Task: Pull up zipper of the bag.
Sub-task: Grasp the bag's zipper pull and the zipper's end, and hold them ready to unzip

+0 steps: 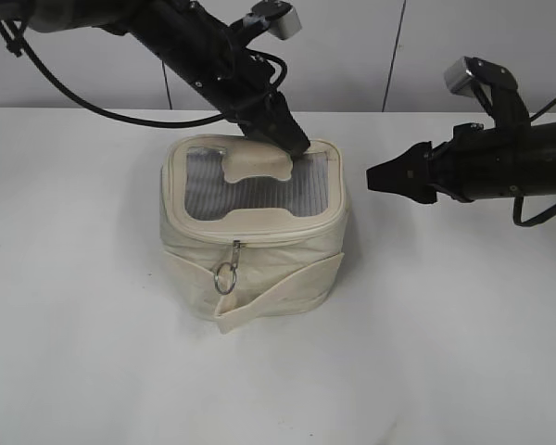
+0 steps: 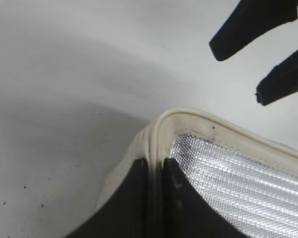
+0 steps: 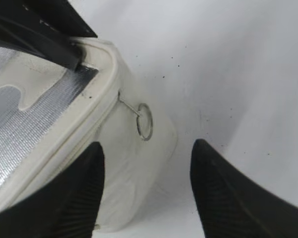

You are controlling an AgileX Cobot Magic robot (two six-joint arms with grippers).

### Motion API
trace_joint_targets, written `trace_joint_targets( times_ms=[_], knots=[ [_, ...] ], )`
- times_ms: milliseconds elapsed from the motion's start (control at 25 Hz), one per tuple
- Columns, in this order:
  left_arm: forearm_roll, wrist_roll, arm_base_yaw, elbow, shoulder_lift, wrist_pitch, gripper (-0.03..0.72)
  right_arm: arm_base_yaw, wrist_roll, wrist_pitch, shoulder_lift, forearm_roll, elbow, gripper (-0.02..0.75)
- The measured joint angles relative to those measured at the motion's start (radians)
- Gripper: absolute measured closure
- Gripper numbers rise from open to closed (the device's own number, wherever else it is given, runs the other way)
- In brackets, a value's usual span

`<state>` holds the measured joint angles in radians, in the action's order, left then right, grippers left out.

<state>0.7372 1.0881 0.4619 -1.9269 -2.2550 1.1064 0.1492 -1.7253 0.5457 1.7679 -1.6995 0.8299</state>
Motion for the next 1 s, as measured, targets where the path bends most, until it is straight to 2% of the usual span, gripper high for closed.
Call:
trace_joint_targets(
  times_ms=[200, 560, 1000],
  knots=[
    [-0.003, -0.011, 0.0, 0.0, 0.0, 0.002, 0.644, 0.0, -0.044, 0.002, 0.048, -0.001, 0.0, 0.297],
    [-0.003, -0.018, 0.0, -0.001, 0.0, 0.002, 0.644, 0.009, -0.251, 0.071, 0.127, -0.117, 0.004, 0.297],
    [-0.006, -0.025, 0.0, -0.001, 0.0, 0.002, 0.644, 0.05, -0.276, 0.077, 0.22, -0.124, 0.089, 0.297]
  ],
)
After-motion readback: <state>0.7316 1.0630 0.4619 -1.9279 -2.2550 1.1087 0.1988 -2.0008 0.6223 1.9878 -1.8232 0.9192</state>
